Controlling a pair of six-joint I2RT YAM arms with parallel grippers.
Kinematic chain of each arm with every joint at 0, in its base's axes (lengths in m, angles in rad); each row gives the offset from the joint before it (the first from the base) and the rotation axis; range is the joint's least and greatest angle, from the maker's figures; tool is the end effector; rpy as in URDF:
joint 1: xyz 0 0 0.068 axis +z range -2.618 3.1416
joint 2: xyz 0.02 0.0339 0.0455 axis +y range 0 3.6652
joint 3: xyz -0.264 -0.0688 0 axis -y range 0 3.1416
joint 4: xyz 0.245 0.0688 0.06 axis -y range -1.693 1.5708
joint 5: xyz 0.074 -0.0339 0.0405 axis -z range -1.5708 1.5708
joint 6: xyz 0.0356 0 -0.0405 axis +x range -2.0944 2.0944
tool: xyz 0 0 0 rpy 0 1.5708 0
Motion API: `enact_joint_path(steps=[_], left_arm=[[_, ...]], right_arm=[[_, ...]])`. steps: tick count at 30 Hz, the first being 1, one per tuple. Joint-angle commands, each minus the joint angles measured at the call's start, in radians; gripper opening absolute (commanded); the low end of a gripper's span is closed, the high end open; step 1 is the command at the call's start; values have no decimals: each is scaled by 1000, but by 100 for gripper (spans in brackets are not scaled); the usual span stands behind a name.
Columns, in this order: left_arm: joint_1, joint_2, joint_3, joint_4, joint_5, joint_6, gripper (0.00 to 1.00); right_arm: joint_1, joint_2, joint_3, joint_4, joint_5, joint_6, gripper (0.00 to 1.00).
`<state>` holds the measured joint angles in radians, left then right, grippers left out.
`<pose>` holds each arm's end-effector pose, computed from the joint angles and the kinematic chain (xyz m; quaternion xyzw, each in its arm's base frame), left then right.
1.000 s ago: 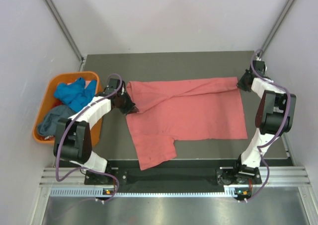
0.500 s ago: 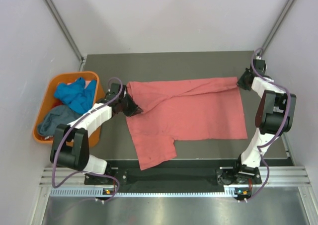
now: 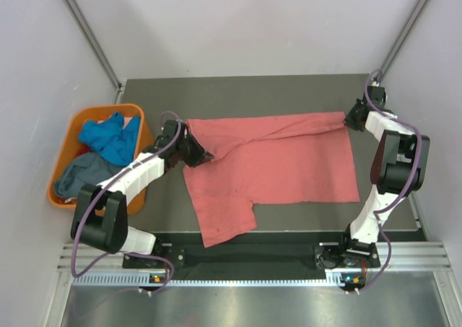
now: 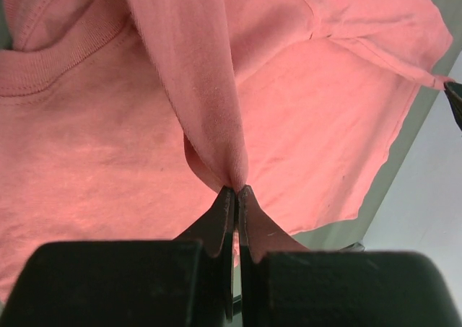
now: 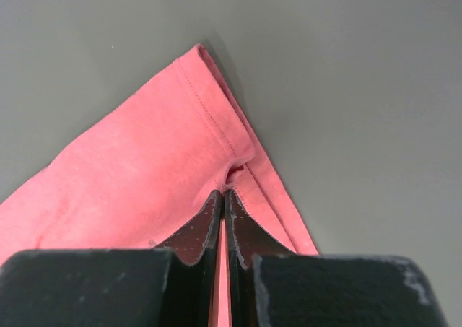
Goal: Fold and stack the t-shirts
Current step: Fold the tshirt
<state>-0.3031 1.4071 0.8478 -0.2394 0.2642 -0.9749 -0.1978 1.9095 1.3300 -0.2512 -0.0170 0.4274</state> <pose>0.2760 -0.0961 0.2172 -0.2559 0.8834 -0.3206 0.2268 0.4114 -0.0818 0.1976 0.2838 0.8880 0.0493 0.3584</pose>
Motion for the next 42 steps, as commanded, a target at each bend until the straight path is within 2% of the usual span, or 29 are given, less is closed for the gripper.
enact_joint_path(steps=[1,9,10,11,12,14,15,16,17,19,23,26,29,30,34,37,42], left_arm=[[-14,-16,-13,57,-13,-27,0],[-31,3,-21,46,-48,-22,0],[-33,9,-19,40,-48,-22,2],[-33,24,-19,34,-45,-18,10],[-33,32,-7,10,-48,-15,14],[-33,56,51,-35,-55,27,27],[-33,65,84,-120,-66,50,30],[-31,75,123,-164,-88,106,33],[-31,94,213,-220,-139,135,36],[-30,113,298,-326,-201,221,40],[-13,170,473,-370,-339,303,39],[7,231,537,-328,-352,357,36],[33,340,638,-348,-341,389,33],[45,369,663,-350,-344,396,31],[94,545,799,-368,-338,426,27],[131,648,934,-402,-318,429,25],[148,777,1028,-439,-316,444,23]], right_arm=[[-8,8,41,12,2,-10,0],[-8,11,44,7,0,-9,0],[-8,11,44,4,-1,-9,0],[-8,13,44,3,2,-7,1],[-8,16,47,-9,5,-7,3],[-8,16,60,-58,38,-6,12],[-8,14,84,-83,51,-3,17],[-8,11,98,-104,61,-1,26],[-8,0,122,-156,81,7,30],[-8,-18,138,-198,88,19,35],[23,-107,97,-226,57,45,40],[70,-159,28,-176,-22,79,40],[170,-191,-26,-106,-61,103,39],[248,-196,-38,-90,-63,109,39],[429,-195,-66,9,-83,171,38],[566,-159,-54,74,-34,276,38],[731,-63,-19,135,45,381,37]])
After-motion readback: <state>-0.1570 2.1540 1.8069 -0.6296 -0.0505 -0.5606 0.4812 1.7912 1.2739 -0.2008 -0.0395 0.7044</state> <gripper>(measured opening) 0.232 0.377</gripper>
